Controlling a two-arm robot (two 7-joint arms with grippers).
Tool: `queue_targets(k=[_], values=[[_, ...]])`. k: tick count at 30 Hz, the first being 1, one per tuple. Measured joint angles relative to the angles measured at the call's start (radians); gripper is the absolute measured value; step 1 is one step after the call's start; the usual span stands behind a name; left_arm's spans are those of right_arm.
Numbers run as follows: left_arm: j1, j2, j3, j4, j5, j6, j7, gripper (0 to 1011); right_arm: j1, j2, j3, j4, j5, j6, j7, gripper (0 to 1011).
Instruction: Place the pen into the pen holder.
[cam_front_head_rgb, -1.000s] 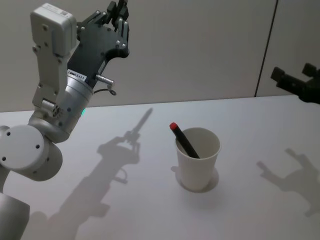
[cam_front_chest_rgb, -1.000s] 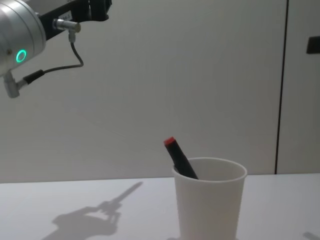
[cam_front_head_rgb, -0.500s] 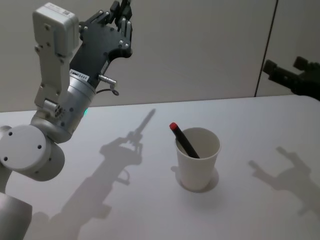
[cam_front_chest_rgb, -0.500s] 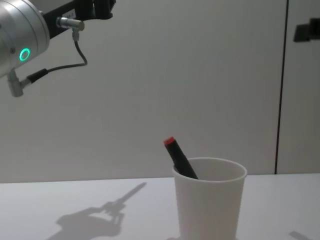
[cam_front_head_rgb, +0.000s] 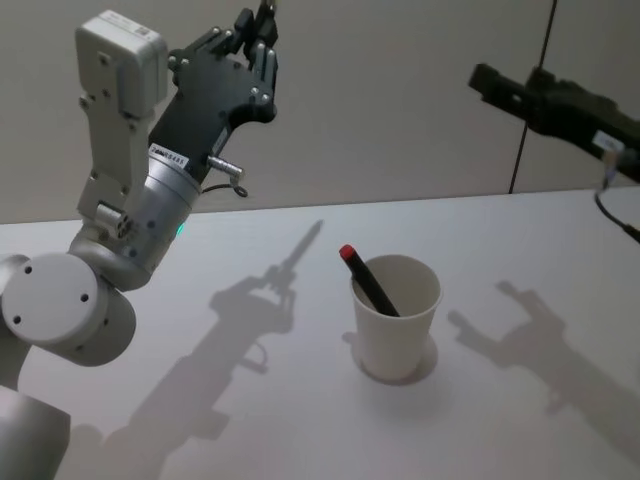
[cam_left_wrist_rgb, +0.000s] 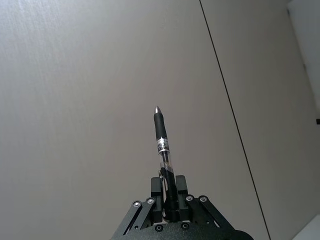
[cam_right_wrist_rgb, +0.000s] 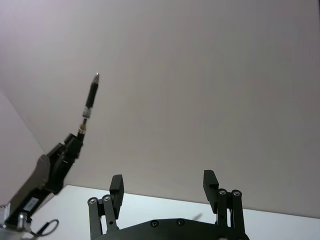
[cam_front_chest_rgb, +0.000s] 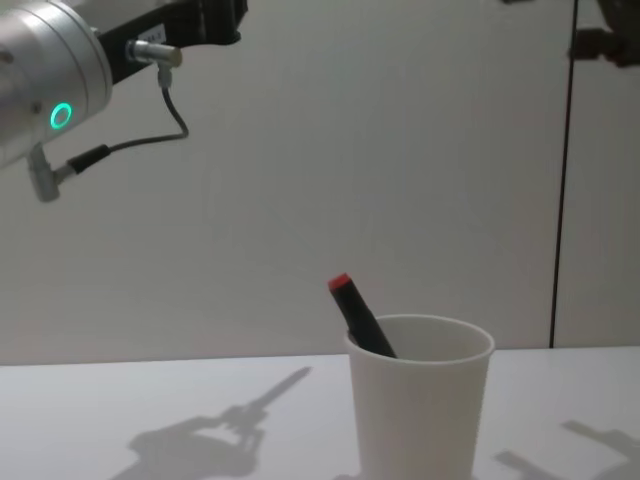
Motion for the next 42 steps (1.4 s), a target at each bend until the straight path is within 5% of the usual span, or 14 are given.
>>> queue_targets(k=[29, 42], values=[[0.032, -0.002, 0.007, -0.003, -0.006, -0.019, -0.035, 169, 0.170, -0.179, -0.094, 0.129, 0.104, 0.124, -0.145, 1001], [0.040, 0.006, -0.004, -0.007, 0.001, -0.015, -0.030, 169, 0.231, -0.240, -0.116, 0.185, 0.217, 0.156, -0.174, 1001]])
